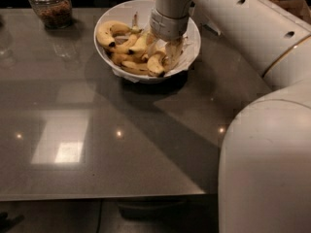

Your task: Pick banana from white bowl

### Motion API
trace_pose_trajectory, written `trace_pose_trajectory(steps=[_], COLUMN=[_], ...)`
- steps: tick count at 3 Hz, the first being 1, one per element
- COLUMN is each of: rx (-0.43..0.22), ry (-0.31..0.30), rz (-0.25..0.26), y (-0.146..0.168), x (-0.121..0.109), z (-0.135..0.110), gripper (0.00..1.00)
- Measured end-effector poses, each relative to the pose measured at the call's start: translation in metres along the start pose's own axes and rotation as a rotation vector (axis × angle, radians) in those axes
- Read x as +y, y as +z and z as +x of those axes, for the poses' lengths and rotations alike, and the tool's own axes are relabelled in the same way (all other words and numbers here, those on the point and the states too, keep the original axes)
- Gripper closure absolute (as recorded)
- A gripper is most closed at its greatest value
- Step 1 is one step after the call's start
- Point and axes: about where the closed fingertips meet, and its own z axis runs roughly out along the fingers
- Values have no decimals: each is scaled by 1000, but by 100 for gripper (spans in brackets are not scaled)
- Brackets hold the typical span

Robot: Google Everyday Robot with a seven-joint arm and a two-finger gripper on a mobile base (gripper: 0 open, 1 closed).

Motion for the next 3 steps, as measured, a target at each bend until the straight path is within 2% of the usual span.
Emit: trace_pose_trajectory(steps=[1,2,3], rx=[-14,-27,-32], ry=[-4,-11,-4], rz=[-6,5,28], y=[6,5,-7], x=[-4,-11,-19], z=[-2,-8,-16], gripper=[47,53,72])
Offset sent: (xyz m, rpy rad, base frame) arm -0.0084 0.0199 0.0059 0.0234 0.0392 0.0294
